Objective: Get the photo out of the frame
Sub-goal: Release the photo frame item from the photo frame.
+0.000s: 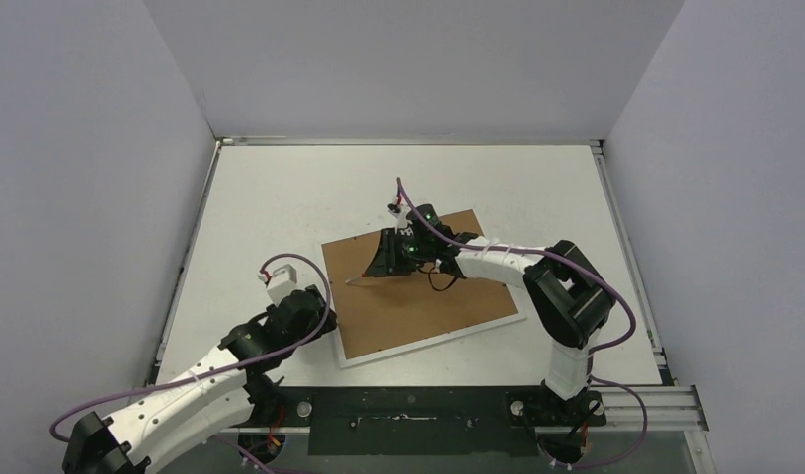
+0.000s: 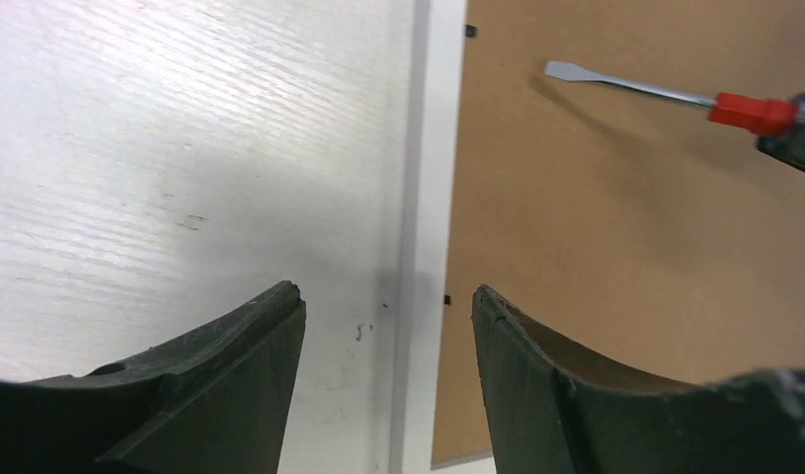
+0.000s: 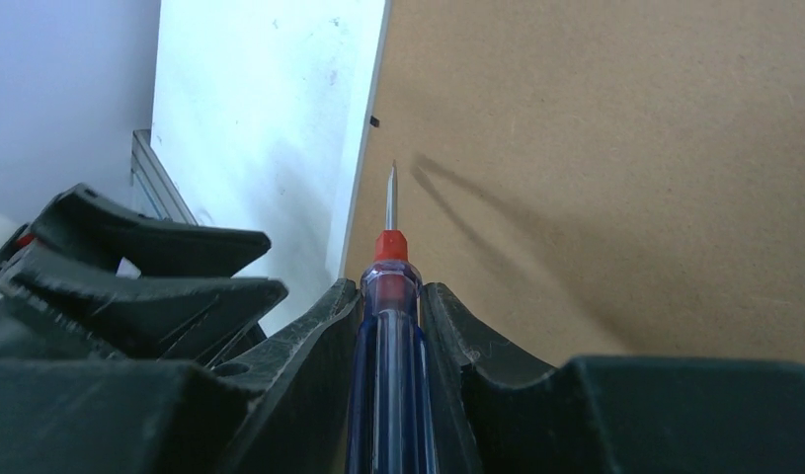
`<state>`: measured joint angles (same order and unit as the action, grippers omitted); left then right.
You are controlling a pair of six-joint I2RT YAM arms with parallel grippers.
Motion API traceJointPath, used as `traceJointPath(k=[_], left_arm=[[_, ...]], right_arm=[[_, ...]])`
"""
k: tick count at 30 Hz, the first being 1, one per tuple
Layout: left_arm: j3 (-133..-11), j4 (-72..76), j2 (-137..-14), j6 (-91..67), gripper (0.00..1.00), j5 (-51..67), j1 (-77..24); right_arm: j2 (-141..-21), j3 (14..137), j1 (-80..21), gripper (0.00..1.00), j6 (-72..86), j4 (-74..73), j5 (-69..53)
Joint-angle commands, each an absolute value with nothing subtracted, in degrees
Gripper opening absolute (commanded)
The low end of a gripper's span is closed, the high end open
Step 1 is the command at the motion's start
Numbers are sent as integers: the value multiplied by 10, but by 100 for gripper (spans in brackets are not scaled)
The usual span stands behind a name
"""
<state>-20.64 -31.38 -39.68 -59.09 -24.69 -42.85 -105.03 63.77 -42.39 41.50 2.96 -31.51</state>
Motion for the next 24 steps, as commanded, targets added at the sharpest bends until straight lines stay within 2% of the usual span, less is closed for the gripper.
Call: traceJointPath(k=[1, 5, 11, 12, 15, 24], left_arm=[[-231, -265, -430, -550, 60, -163, -347], [-224, -222, -472, -533, 56, -96, -280], [-195, -133, -504, -549, 56, -57, -273], [-190, -127, -504, -557, 54, -57, -273], [-176, -129, -507, -591, 37, -66, -272], [-121, -130, -492, -630, 28, -79, -271]], right_arm=[[-1069, 676, -420, 0, 401, 57, -342], [-1089, 683, -417, 0, 413, 83, -364], [-1108, 685, -404, 0, 424, 101, -381], [-1112, 687, -403, 0, 425, 103, -385], [-1126, 692, -400, 0, 426, 104, -395], [-1151, 704, -400, 0, 431, 107, -411]])
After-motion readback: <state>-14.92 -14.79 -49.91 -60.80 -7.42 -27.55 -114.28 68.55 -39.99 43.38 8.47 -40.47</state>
